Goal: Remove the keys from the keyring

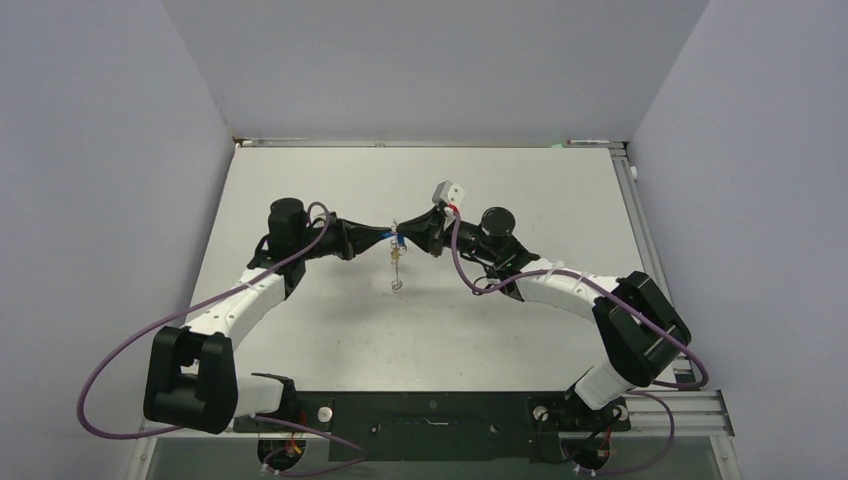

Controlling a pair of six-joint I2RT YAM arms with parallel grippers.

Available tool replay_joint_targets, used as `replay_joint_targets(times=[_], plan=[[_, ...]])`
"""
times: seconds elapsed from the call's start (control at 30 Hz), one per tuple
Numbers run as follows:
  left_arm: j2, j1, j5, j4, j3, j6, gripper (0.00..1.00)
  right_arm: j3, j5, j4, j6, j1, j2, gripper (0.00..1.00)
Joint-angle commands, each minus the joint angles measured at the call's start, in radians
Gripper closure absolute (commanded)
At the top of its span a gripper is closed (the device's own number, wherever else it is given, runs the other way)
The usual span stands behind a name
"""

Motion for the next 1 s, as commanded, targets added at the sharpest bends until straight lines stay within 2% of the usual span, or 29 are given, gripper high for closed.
replay_joint_targets(times=[0.0, 0.23, 0.43, 0.57, 0.73, 0.97], plan=[[-0.007, 0.008, 0.003, 0.02, 0.027, 0.011, 1.0, -0.03, 0.05, 0.158, 0.013, 0.019, 0.003, 0.95], [-0.006, 0.008, 0.01, 0.027, 0.029, 0.007, 1.0, -0.054, 0.004, 0.112, -0.096, 0.023, 0.029, 0.83], [0.002, 0.005, 0.016, 0.032, 0.029, 0.009, 1.0, -0.055, -0.036, 0.06, -0.171, 0.016, 0.004, 0.81], [0.002, 0.002, 0.016, 0.027, 0.031, 0.011, 1.0, -0.027, -0.067, 0.014, -0.221, 0.014, -0.009, 0.7], [0.005, -0.007, 0.019, 0.02, 0.041, 0.019, 1.0, 0.025, -0.134, -0.055, -0.278, -0.002, -0.007, 0.64], [0.0, -0.017, 0.015, 0.019, 0.032, 0.024, 1.0, 0.12, -0.231, -0.212, -0.397, -0.027, -0.008, 0.62]])
